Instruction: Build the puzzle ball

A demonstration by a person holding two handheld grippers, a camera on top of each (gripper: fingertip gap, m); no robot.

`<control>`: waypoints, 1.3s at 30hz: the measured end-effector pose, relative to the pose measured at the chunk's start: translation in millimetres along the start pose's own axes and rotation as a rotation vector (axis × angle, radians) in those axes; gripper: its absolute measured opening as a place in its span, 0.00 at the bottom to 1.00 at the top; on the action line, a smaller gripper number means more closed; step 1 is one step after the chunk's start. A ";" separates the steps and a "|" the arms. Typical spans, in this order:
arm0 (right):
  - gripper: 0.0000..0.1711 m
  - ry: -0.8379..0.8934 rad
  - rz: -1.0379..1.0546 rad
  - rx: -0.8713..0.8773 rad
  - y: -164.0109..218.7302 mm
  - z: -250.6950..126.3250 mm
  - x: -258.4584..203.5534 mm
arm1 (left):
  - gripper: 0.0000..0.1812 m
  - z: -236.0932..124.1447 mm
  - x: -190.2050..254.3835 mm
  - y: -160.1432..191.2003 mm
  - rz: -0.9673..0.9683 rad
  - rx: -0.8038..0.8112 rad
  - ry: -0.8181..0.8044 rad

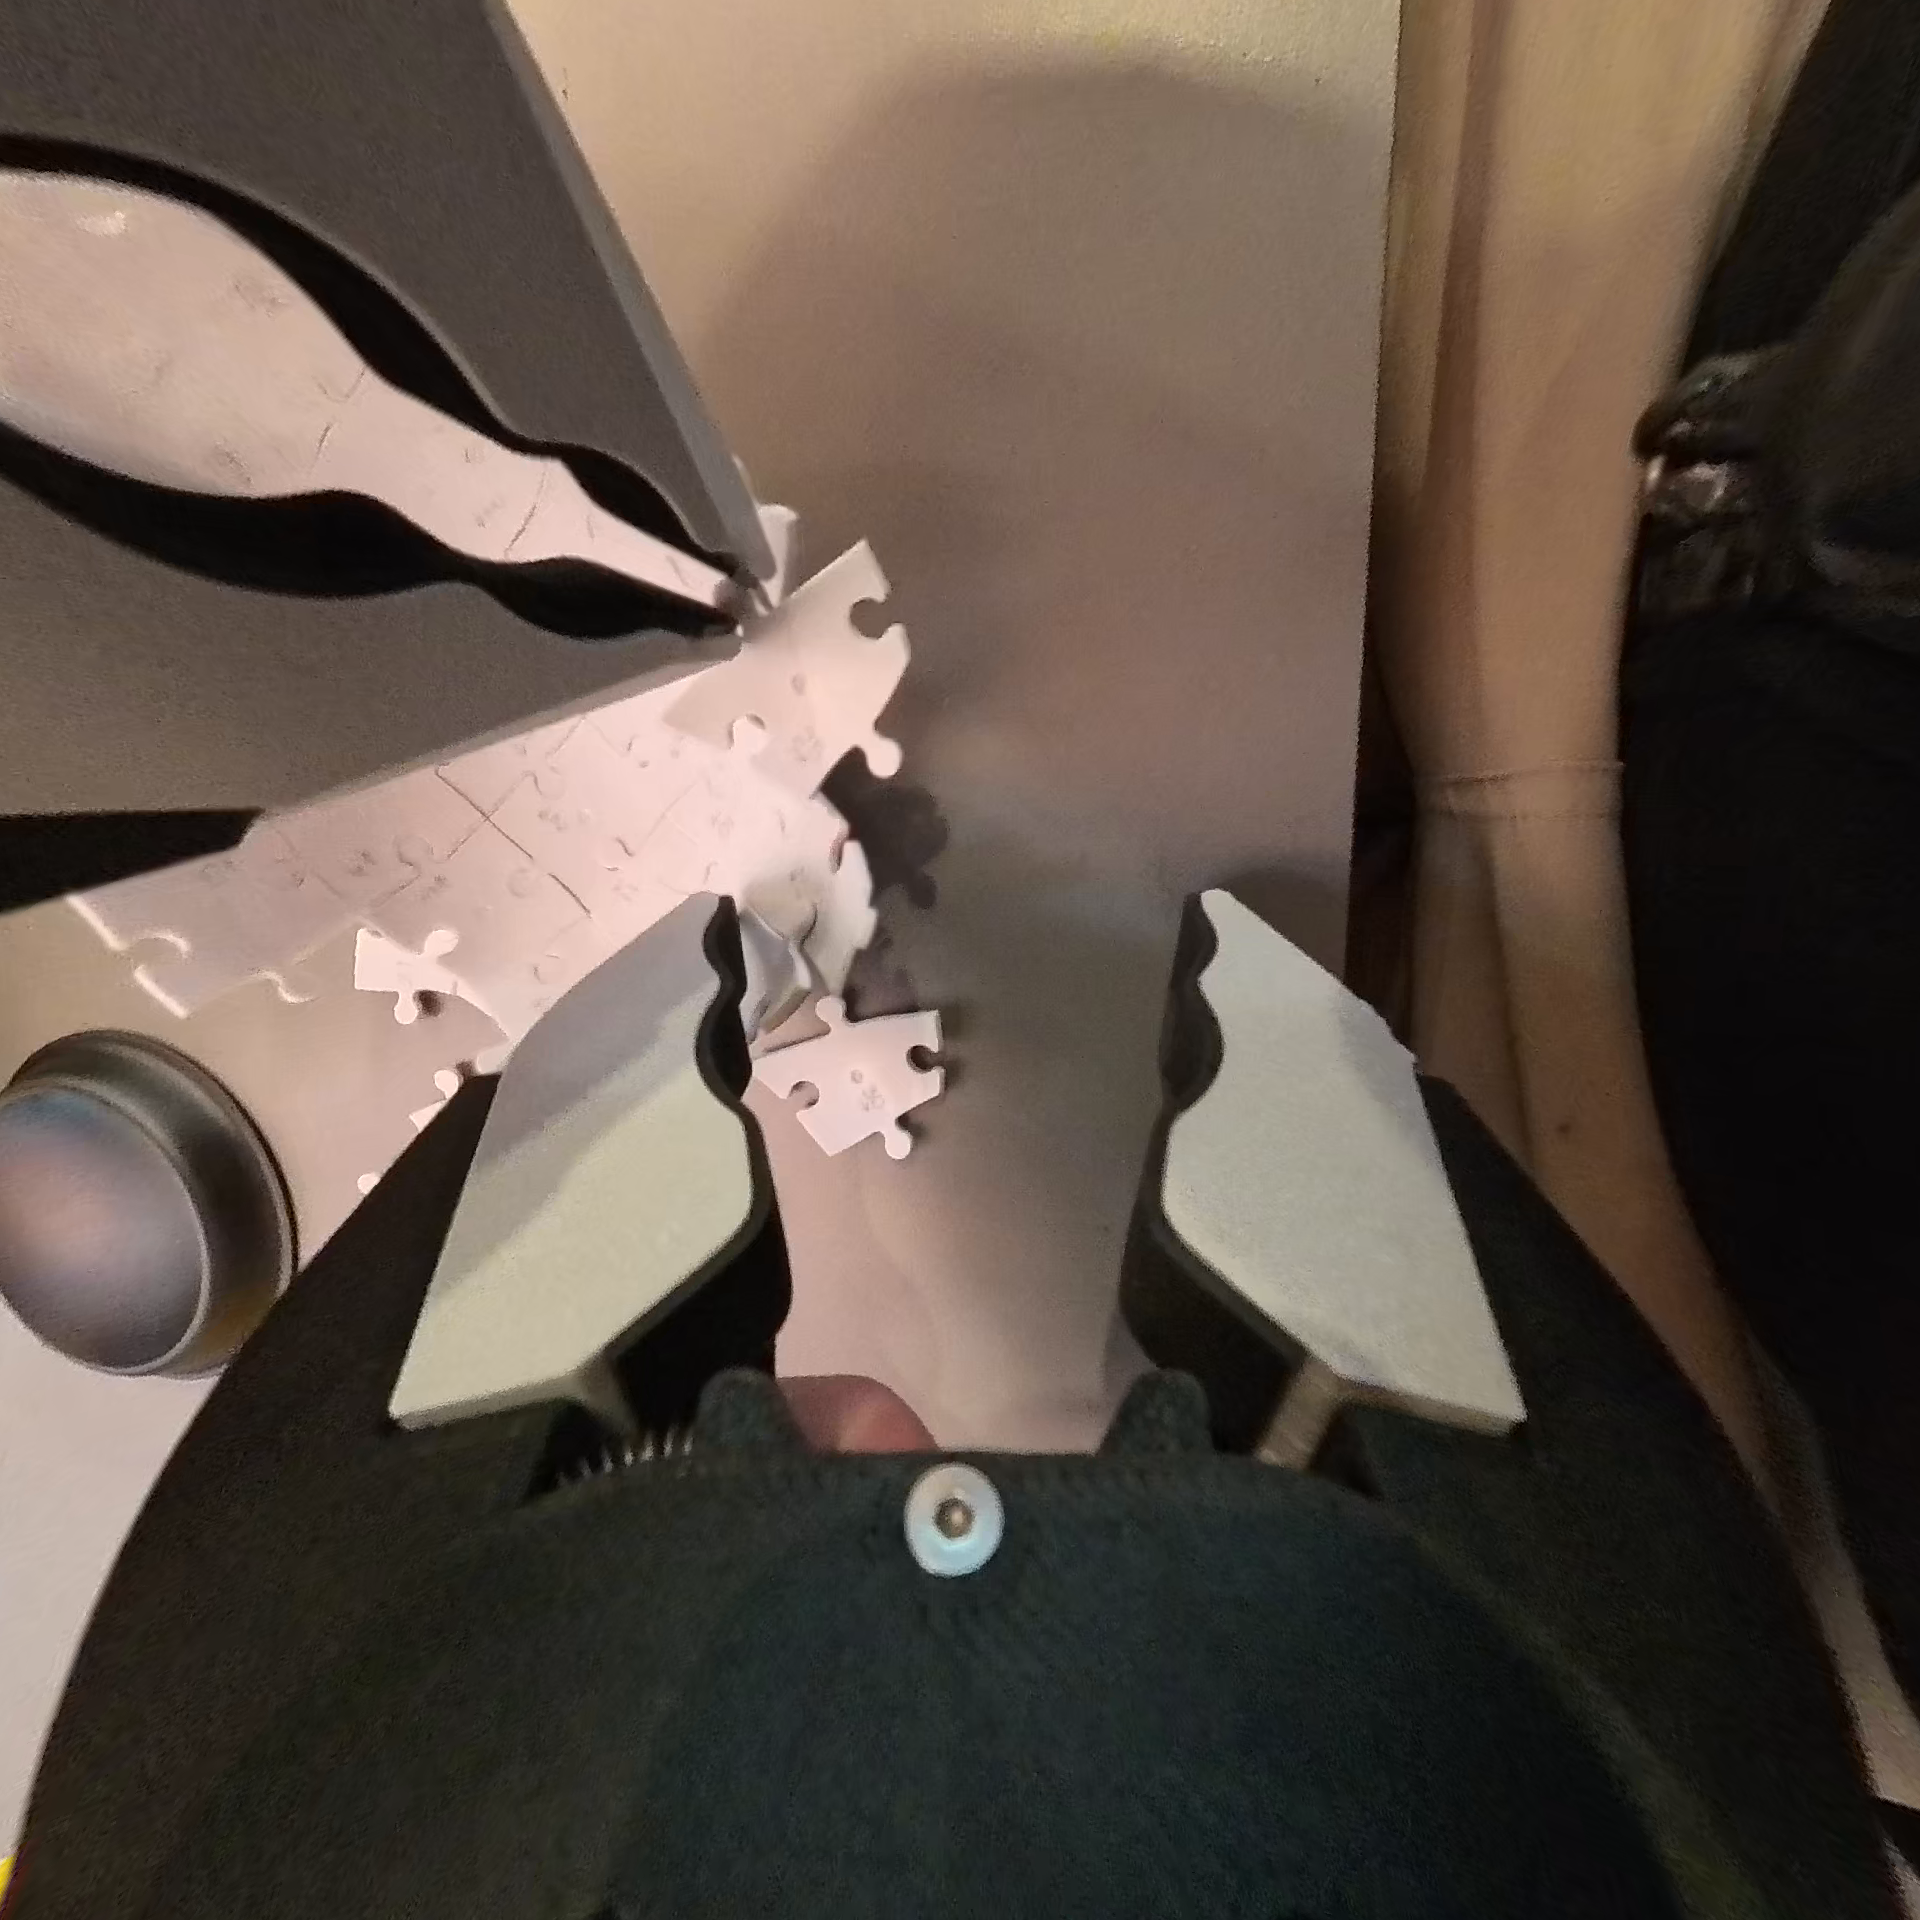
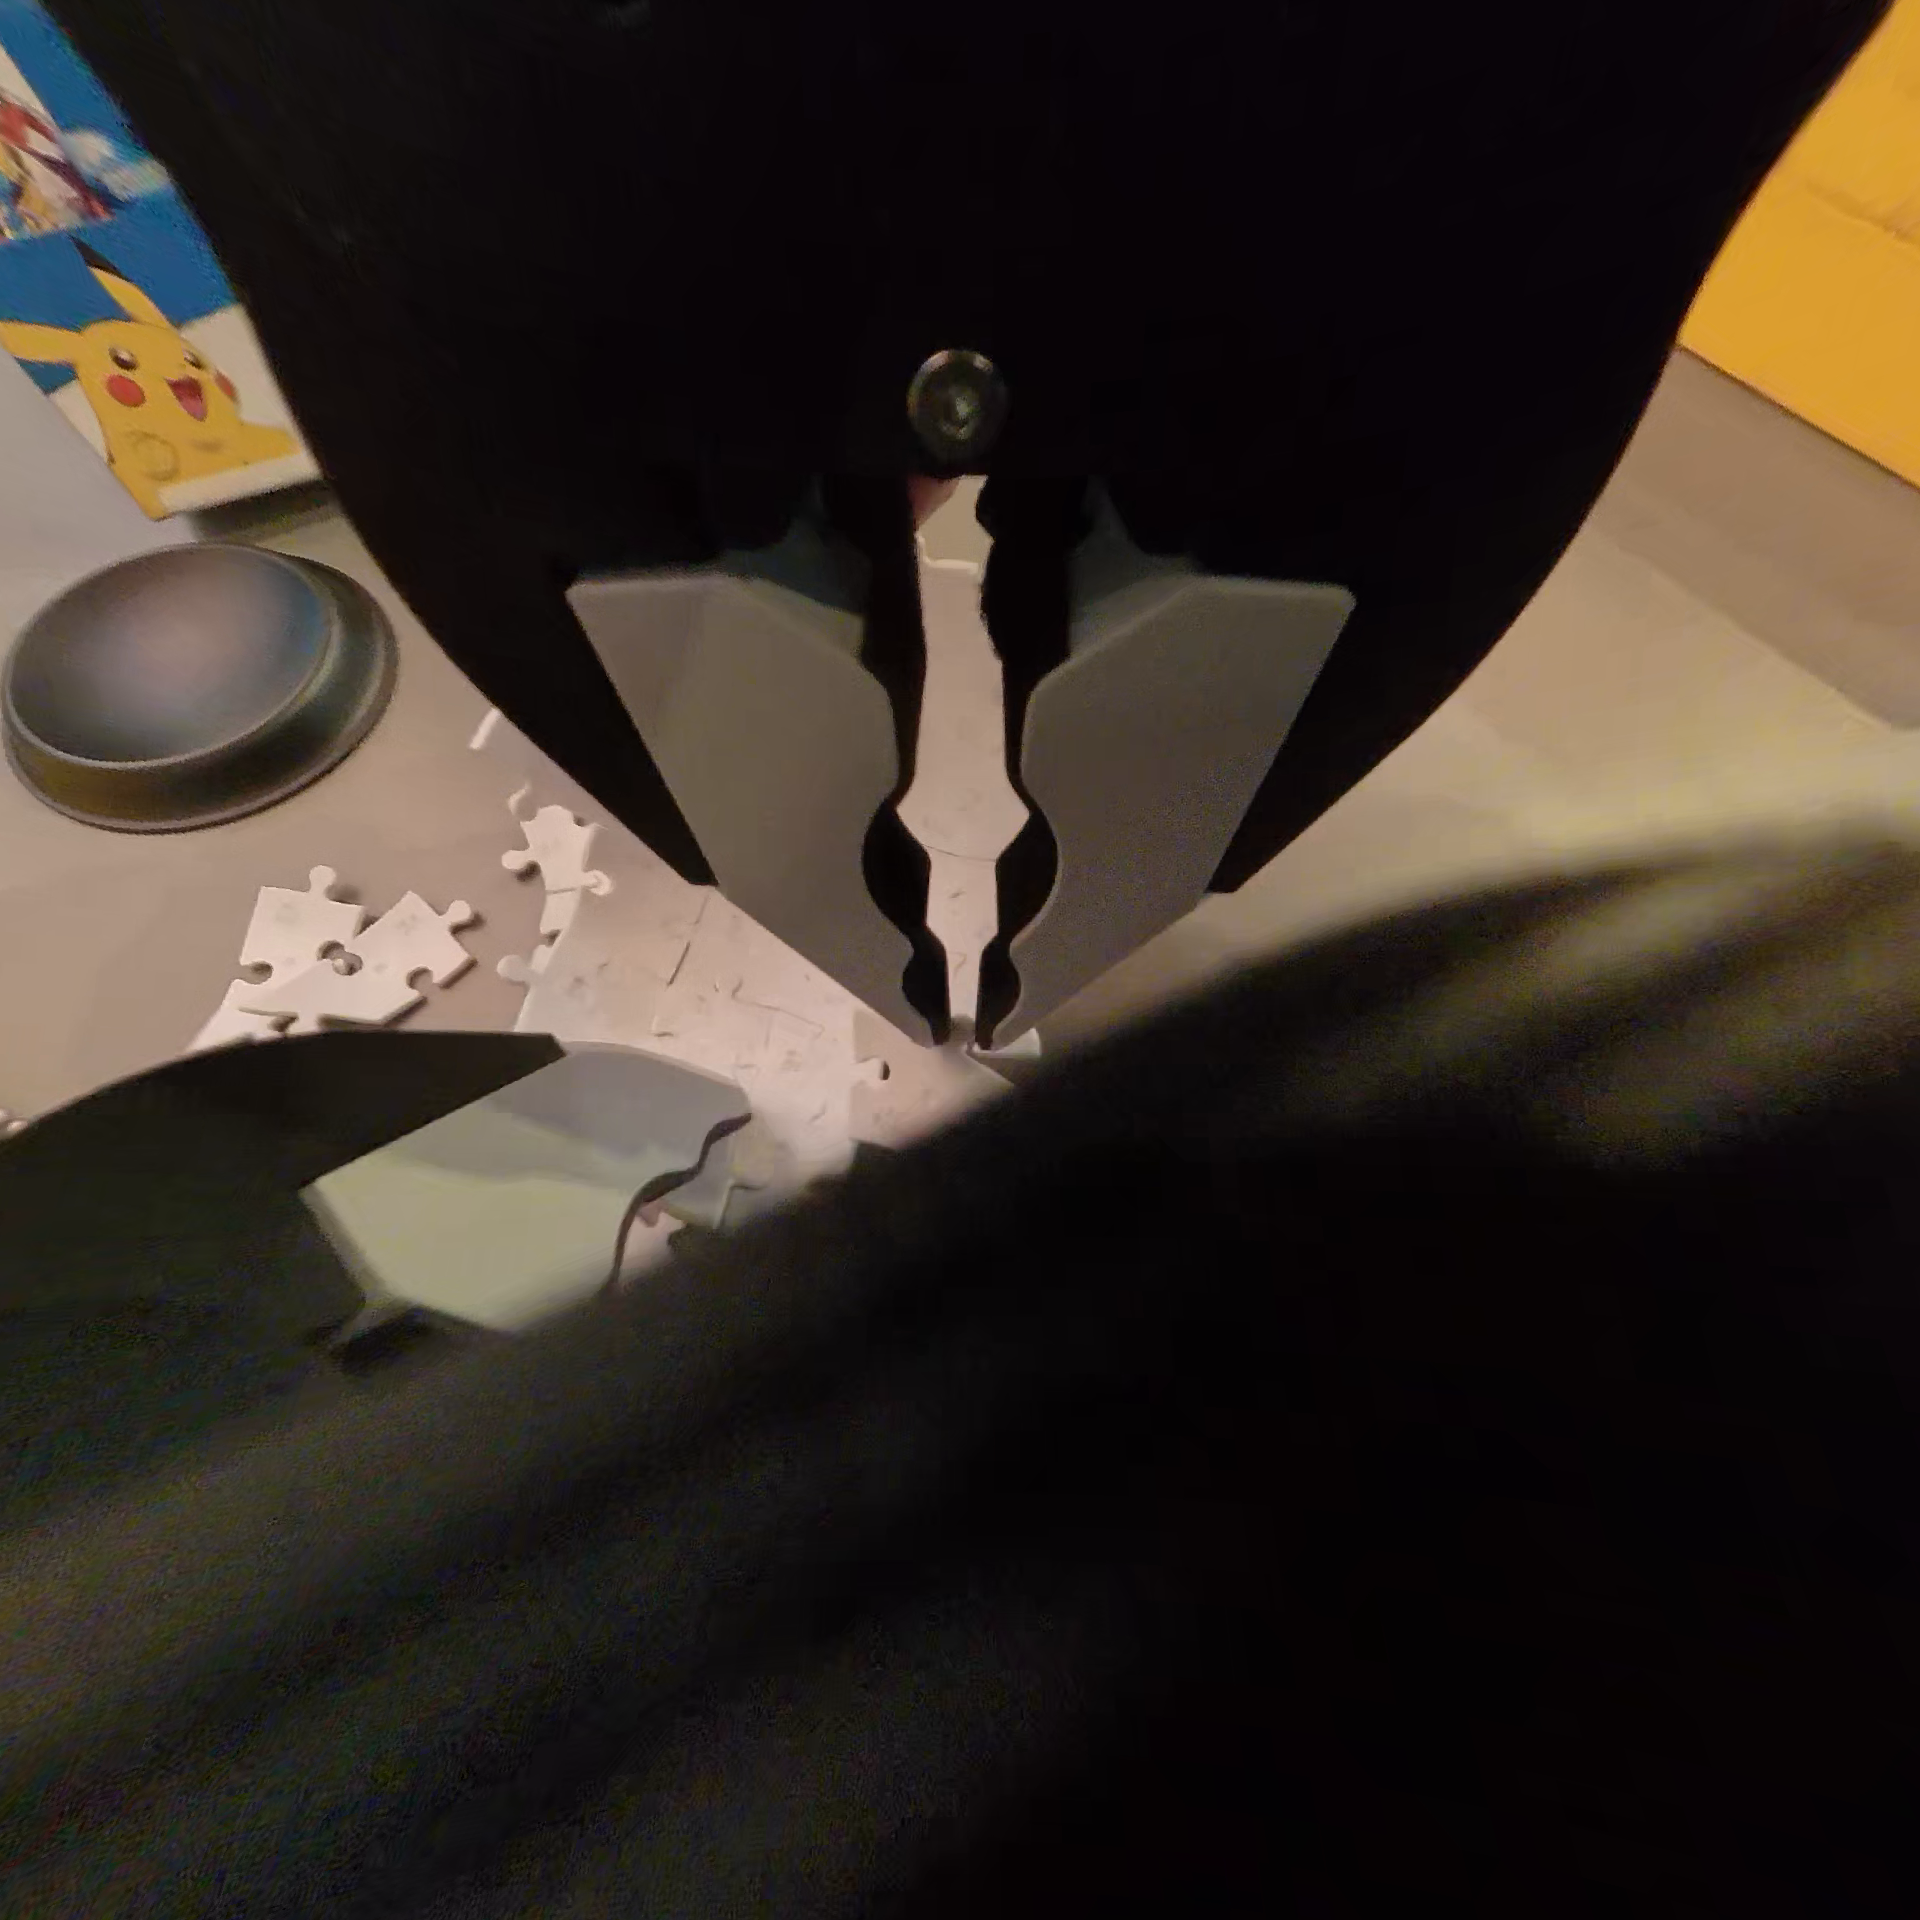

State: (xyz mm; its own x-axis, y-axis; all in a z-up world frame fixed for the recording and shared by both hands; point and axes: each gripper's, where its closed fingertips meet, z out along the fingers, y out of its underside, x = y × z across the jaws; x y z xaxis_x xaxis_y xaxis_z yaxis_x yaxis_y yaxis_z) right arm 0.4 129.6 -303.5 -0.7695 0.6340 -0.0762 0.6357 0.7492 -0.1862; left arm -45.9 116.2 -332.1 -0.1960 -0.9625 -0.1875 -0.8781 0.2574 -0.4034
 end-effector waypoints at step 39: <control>0.02 0.071 -0.018 0.029 -10.4 14.4 14.3 | 0.58 -6.1 22.1 25.8 0.082 0.036 0.128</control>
State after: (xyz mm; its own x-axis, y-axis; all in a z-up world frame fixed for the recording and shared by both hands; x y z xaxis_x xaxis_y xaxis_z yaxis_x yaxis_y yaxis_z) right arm -18.1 128.1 -316.7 -0.7736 0.6336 -0.0034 0.6194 0.7551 -0.2149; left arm -75.5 101.0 -341.2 -0.3224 -0.9406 -0.1059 -0.8413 0.3361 -0.4234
